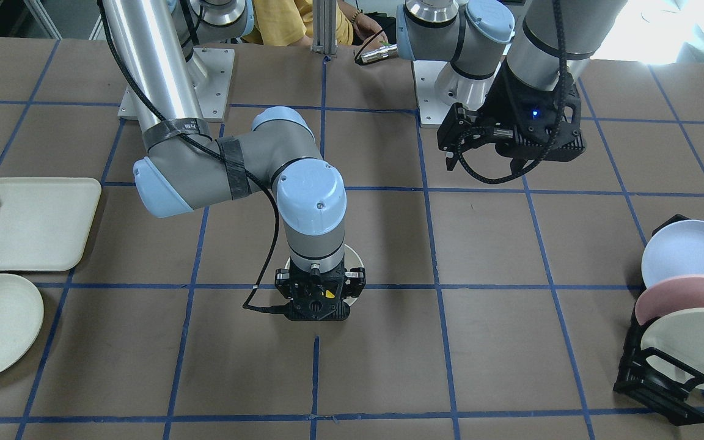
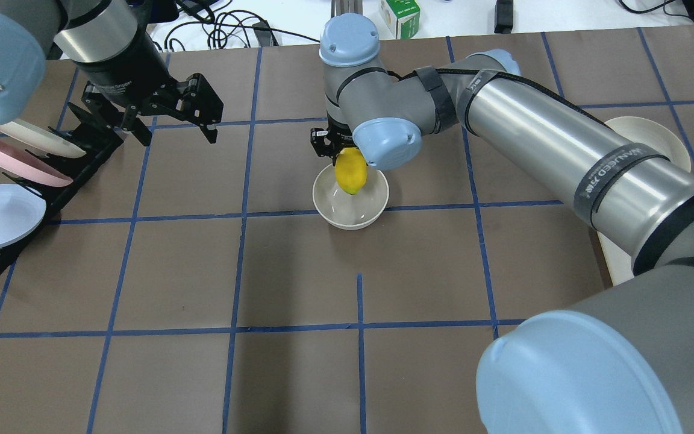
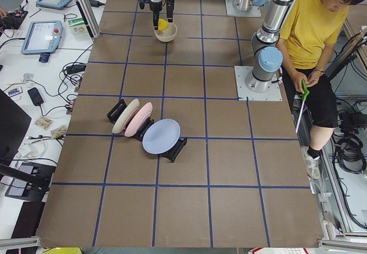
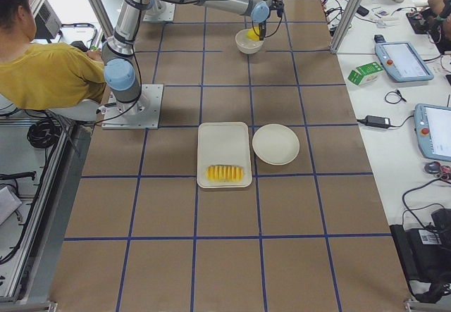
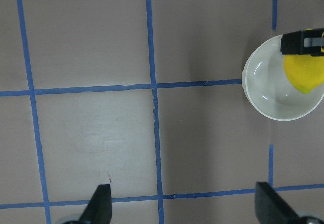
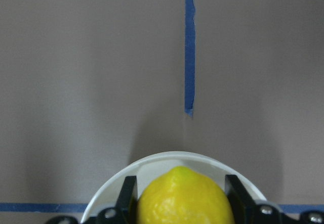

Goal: Place bowl and put lemon in it

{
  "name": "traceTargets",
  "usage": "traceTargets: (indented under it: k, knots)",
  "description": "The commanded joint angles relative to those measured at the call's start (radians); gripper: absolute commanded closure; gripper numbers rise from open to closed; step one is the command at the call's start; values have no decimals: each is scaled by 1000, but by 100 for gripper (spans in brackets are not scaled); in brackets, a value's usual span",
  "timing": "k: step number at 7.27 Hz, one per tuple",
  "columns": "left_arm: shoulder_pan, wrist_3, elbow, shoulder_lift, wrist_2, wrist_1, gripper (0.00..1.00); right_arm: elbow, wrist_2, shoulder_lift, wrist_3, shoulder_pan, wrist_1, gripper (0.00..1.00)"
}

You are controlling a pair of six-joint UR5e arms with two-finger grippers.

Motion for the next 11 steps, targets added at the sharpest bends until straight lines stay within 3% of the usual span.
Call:
traceTargets:
  k: [1, 3, 4, 6, 8, 9, 11]
  knots:
    - [-2, 13, 4, 6, -1, 0, 0, 44, 24, 11, 2, 2, -12, 87]
    - [-18, 15, -6, 34, 7, -3, 0, 72, 26, 25, -5, 2, -104, 72]
    - [-20, 15, -8, 40, 7, -4, 0, 78, 26, 29, -5, 2, -114, 49]
    - [-22, 15, -9, 43, 4, -3, 0, 119, 24, 29, -1, 2, -136, 30]
    - [-22, 15, -8, 45, 8, -3, 0, 159, 21, 25, 2, 2, -231, 15]
    - [-22, 15, -9, 45, 12, -3, 0, 160, 10, 19, -1, 0, -232, 0]
    - [-22, 15, -8, 45, 10, -1, 0, 158, 9, -53, -5, -18, -174, 0]
